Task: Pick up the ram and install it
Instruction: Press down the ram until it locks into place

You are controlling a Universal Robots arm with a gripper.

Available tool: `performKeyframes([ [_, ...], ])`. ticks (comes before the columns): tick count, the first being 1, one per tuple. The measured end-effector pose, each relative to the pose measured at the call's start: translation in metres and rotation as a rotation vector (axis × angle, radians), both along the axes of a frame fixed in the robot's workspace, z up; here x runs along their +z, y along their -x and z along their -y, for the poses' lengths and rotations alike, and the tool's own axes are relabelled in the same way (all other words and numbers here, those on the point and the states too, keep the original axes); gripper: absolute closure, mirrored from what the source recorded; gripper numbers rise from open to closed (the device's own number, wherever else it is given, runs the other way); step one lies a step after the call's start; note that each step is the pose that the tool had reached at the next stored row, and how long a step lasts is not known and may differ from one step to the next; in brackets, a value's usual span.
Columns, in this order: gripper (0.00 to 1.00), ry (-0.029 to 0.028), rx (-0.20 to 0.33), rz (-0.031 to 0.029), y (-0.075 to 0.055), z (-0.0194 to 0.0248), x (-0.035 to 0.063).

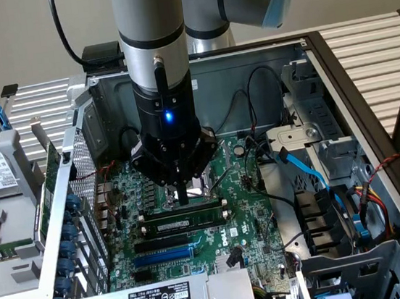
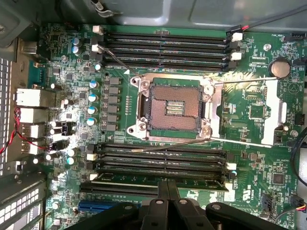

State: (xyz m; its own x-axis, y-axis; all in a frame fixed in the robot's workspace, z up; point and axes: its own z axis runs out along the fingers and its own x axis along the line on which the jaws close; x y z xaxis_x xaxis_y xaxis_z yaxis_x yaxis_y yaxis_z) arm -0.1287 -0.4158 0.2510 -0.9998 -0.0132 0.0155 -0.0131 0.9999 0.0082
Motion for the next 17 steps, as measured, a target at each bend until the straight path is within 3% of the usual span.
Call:
performKeyframes([
  [7,0.9,0.0,0.0,-0.0002,0.0,0.0001,0.0],
  [17,0.9,0.0,-0.001,-0.0001,-0.018,0.0001,0.0],
])
